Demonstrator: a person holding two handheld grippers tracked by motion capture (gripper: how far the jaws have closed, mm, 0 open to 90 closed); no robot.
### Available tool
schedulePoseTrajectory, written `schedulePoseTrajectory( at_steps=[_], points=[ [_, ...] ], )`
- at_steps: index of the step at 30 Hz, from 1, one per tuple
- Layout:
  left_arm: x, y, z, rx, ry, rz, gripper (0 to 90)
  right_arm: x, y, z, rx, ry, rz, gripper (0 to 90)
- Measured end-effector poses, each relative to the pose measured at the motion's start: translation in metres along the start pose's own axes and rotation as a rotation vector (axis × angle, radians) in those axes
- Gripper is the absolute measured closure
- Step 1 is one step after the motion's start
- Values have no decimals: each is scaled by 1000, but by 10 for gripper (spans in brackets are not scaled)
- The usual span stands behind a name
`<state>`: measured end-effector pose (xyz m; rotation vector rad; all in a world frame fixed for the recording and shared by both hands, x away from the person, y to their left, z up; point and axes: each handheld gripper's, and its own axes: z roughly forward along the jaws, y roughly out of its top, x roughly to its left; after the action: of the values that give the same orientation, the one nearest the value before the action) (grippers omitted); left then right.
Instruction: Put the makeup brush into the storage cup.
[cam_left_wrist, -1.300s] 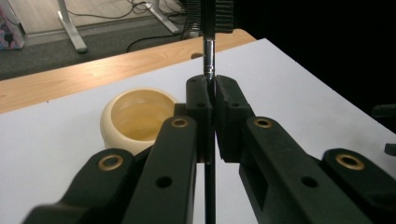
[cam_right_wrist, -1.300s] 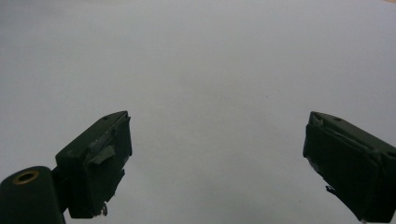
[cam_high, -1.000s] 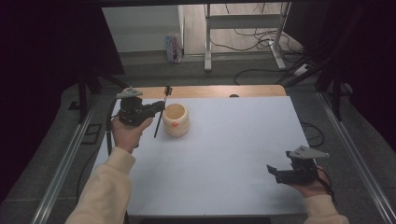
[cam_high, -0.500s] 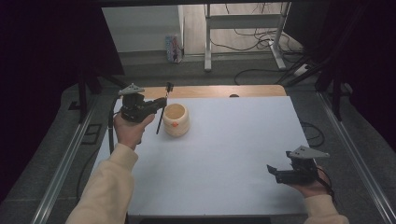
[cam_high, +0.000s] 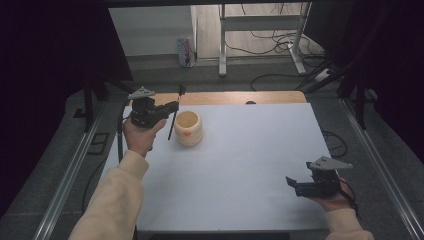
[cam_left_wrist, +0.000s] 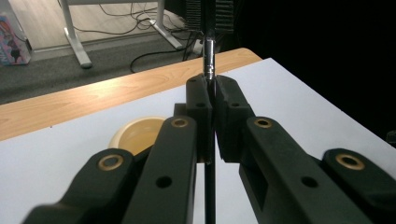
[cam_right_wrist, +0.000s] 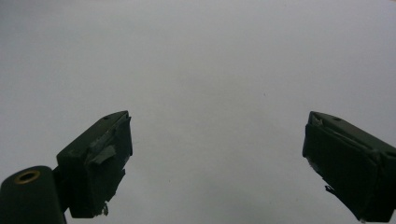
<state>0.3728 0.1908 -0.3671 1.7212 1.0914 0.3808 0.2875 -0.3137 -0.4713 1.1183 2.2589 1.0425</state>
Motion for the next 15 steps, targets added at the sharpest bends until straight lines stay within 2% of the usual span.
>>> schedulePoseTrajectory(
  at_steps=[15],
  points=[
    [5, 3, 10, -16, 5, -2, 861, -1, 0, 0, 4, -3, -1, 87]
  ],
)
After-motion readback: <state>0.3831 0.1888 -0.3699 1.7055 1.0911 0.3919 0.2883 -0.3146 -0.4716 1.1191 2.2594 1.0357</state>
